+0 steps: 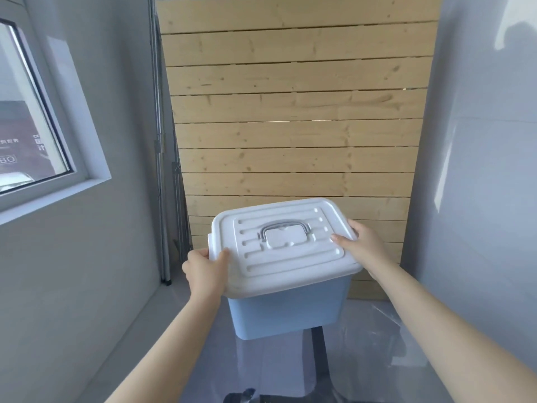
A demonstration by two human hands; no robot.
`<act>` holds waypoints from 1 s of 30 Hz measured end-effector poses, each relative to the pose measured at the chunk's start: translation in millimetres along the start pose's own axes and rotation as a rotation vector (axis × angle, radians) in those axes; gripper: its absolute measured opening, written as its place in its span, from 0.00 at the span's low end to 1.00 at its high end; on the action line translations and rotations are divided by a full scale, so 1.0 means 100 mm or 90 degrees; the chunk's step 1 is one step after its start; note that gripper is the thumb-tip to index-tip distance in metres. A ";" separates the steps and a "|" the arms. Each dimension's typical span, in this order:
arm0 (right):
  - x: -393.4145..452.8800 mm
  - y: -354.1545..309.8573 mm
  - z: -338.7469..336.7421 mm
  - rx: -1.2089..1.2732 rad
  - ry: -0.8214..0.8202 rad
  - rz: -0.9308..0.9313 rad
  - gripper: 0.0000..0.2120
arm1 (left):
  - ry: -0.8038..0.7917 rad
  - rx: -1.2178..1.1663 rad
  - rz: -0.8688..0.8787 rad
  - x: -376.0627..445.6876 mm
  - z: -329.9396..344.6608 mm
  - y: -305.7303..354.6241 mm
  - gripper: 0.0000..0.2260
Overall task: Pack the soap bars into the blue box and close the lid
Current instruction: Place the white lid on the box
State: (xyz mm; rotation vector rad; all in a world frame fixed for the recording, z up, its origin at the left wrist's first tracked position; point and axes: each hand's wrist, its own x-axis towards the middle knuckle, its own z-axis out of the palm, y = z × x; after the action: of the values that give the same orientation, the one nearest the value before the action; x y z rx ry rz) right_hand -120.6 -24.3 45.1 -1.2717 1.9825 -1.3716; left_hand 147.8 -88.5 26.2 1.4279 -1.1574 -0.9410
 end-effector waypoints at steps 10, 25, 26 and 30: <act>0.18 0.17 0.08 0.044 -0.041 0.082 0.19 | -0.060 0.041 -0.102 0.22 0.09 -0.21 0.15; 0.23 0.46 0.13 0.145 -0.030 0.149 0.17 | -0.092 0.026 -0.158 0.38 0.11 -0.31 0.24; 0.24 0.46 0.13 0.165 -0.045 0.181 0.17 | -0.095 0.016 -0.169 0.38 0.11 -0.32 0.26; 0.26 0.47 0.10 0.231 -0.117 0.332 0.17 | -0.128 0.022 -0.207 0.38 0.09 -0.30 0.33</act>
State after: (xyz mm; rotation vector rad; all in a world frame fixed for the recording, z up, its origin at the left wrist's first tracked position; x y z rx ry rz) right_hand -147.5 -47.1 2.8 -0.6305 1.6782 -1.2229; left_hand 153.3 -127.1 -3.2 1.6070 -1.1086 -1.3221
